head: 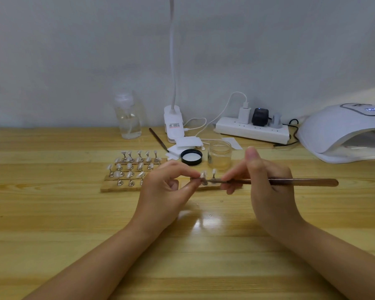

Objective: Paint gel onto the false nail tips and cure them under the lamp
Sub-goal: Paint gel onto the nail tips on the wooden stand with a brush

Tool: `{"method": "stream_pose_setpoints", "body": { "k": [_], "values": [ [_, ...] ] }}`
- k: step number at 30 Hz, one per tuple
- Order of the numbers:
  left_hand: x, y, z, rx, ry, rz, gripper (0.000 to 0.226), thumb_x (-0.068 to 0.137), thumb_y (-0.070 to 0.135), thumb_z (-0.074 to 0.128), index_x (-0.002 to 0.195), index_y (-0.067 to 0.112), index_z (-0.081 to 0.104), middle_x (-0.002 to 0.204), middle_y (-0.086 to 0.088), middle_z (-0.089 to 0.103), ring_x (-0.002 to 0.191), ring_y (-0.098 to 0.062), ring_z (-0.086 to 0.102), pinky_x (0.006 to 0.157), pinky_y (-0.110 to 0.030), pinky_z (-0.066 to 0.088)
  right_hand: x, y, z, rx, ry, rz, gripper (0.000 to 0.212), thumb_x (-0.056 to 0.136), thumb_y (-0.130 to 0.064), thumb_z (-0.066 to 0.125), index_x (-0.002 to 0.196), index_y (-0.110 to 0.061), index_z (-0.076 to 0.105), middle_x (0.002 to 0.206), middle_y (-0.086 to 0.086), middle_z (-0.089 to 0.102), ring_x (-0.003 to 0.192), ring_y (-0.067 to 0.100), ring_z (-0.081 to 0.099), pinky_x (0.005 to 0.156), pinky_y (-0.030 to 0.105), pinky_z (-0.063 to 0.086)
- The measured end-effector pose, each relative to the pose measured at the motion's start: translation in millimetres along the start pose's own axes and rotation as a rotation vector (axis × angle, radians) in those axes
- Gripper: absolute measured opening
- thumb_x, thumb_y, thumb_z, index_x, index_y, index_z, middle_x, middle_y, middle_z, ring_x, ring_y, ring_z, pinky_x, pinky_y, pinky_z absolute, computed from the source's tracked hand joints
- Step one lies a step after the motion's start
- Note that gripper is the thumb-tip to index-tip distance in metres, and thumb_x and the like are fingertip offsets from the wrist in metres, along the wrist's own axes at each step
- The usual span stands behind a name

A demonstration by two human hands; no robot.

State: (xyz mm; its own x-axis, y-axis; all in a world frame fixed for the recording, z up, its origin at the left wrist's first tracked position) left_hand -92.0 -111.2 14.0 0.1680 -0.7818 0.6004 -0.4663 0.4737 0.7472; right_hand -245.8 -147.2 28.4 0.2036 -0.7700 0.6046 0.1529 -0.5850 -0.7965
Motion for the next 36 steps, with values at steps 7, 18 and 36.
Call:
{"method": "stream_pose_setpoints", "body": {
  "k": [7,18,36],
  "values": [
    [0.0,0.1,0.2,-0.011,0.004,-0.010,0.029,0.071,0.009,0.074,0.071,0.037,0.065,0.080,0.016,0.062,0.038,-0.004,0.028,0.041,-0.010,0.022,2.2,-0.3,-0.8,-0.060,0.006,0.017,0.042,0.091,-0.034,0.044,0.064,-0.014,0.068,0.060,0.005,0.067,0.052,0.009,0.062,0.053,0.015,0.047],
    [-0.8,1.6,2.0,0.001,0.000,-0.005,0.018,0.068,0.014,0.074,0.072,0.030,0.068,0.070,0.013,0.059,0.040,-0.002,0.032,0.042,-0.008,0.023,1.5,-1.7,-0.2,-0.031,-0.001,0.030,0.049,0.086,-0.043,0.042,0.056,-0.013,0.067,0.053,0.009,0.064,0.045,0.012,0.058,0.047,0.018,0.047],
    [-0.7,3.5,2.4,0.030,-0.003,-0.041,0.027,0.068,0.006,0.076,0.070,0.032,0.067,0.069,0.013,0.060,0.039,-0.003,0.032,0.041,-0.011,0.024,3.2,-3.2,-2.4,-0.066,-0.001,-0.013,0.046,0.085,-0.044,0.040,0.059,-0.017,0.067,0.056,0.007,0.065,0.046,0.012,0.058,0.049,0.017,0.047]
  ]
}}
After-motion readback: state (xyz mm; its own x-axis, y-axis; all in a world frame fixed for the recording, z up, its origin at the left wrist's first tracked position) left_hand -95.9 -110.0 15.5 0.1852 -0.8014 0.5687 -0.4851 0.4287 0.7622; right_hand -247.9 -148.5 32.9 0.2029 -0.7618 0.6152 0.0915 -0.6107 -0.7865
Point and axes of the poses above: each hand's wrist, its own x-axis towards the middle knuckle, its own z-axis out of the palm, y = z × x, the point moved 4 cm from there along x, towards the middle knuckle
